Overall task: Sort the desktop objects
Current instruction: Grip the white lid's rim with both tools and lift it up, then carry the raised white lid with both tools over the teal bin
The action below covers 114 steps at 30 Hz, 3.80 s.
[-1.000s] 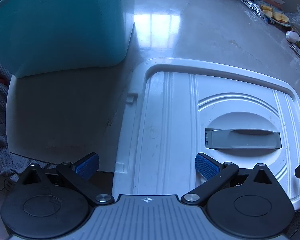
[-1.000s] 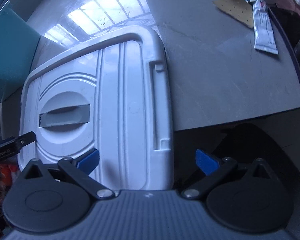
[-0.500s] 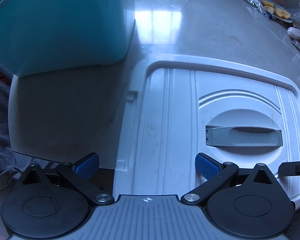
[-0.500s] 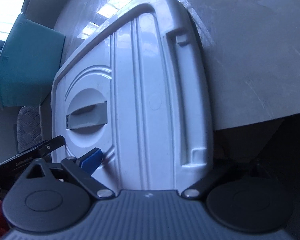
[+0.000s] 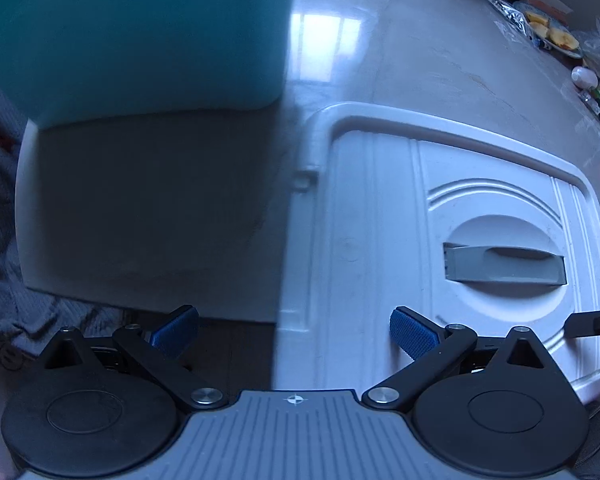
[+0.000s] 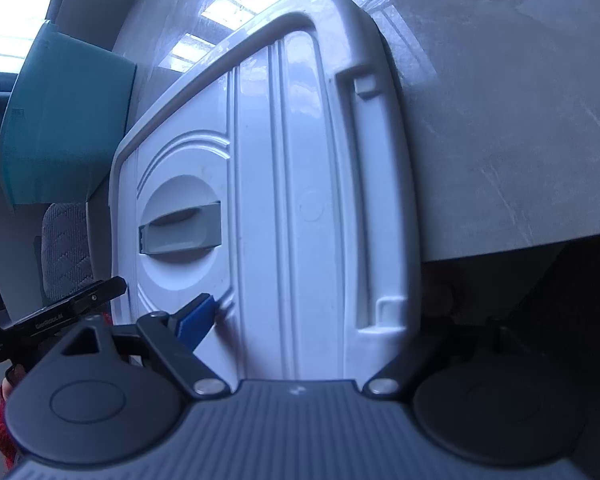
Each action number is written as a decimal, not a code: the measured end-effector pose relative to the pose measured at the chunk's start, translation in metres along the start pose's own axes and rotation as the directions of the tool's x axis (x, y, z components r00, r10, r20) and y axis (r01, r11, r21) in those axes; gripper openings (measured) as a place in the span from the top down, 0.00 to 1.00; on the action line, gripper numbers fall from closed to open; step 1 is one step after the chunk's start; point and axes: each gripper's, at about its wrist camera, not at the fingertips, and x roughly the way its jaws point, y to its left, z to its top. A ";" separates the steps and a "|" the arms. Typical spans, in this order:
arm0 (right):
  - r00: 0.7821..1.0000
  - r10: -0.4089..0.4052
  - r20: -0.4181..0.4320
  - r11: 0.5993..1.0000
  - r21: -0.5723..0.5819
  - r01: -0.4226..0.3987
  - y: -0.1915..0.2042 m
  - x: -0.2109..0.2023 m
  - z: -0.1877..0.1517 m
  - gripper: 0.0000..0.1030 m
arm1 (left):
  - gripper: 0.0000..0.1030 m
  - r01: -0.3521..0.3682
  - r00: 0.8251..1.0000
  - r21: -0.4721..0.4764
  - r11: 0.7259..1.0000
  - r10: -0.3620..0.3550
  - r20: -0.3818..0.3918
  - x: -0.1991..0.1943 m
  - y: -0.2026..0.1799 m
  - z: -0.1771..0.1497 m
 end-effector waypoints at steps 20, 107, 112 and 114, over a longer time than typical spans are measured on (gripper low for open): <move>0.996 -0.009 -0.094 0.998 -0.059 0.003 0.012 0.014 0.015 0.15 | 0.00 0.344 0.931 -0.041 0.938 -0.347 -0.117 0.051 -0.001 -0.018; 0.989 0.045 0.141 0.965 -0.261 -0.007 0.276 0.039 -0.235 0.13 | 0.00 0.299 0.940 -0.038 0.954 -0.287 0.182 -0.214 0.322 -0.163; 0.986 0.056 0.159 0.963 -0.270 -0.011 0.282 0.025 -0.225 0.13 | 0.00 0.293 0.938 -0.021 0.956 -0.283 0.201 -0.230 0.319 -0.142; 0.985 0.060 0.162 0.962 -0.273 -0.013 0.285 0.025 -0.218 0.13 | 0.00 0.289 0.938 -0.020 0.957 -0.279 0.204 -0.234 0.318 -0.133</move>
